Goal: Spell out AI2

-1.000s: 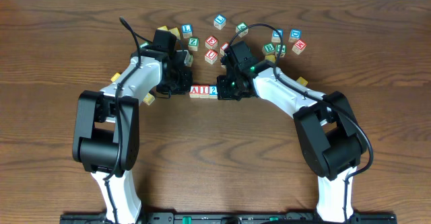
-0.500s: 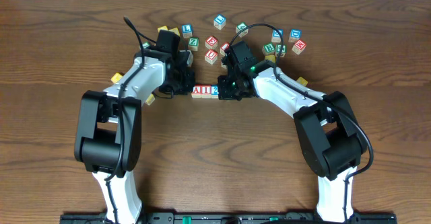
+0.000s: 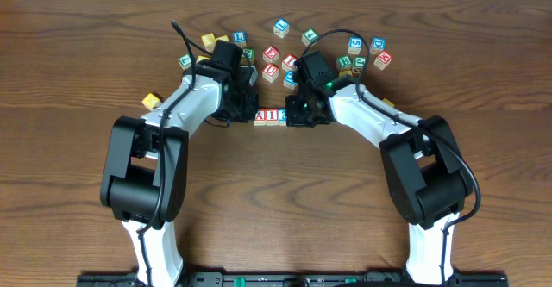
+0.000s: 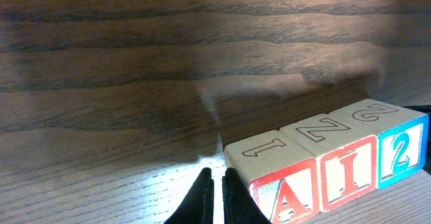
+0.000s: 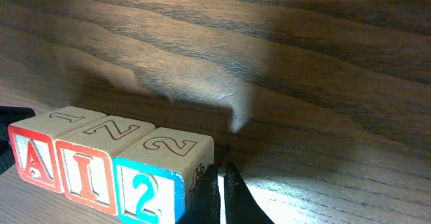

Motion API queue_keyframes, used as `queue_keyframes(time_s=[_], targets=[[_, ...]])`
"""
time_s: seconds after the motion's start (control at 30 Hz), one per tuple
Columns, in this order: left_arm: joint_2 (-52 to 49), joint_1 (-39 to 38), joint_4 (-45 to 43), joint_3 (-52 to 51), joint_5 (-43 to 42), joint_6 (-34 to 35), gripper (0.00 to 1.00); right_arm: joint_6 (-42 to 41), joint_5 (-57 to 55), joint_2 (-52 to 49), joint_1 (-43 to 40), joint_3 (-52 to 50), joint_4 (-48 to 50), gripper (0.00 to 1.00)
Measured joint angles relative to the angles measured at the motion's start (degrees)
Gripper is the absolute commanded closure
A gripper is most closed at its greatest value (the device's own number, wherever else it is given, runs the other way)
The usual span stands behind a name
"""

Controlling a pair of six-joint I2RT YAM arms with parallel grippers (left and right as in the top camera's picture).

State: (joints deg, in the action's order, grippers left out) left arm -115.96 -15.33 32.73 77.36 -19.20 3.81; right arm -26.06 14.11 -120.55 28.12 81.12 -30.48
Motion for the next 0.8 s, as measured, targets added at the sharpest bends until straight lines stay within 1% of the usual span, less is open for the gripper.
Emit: queue_keyframes(time_s=[0.8], targets=[[0.00, -0.48, 1.18, 0.00, -0.44, 0.68, 0.93, -0.85, -0.39, 0.00, 0.02, -0.02, -2.10, 0.99]])
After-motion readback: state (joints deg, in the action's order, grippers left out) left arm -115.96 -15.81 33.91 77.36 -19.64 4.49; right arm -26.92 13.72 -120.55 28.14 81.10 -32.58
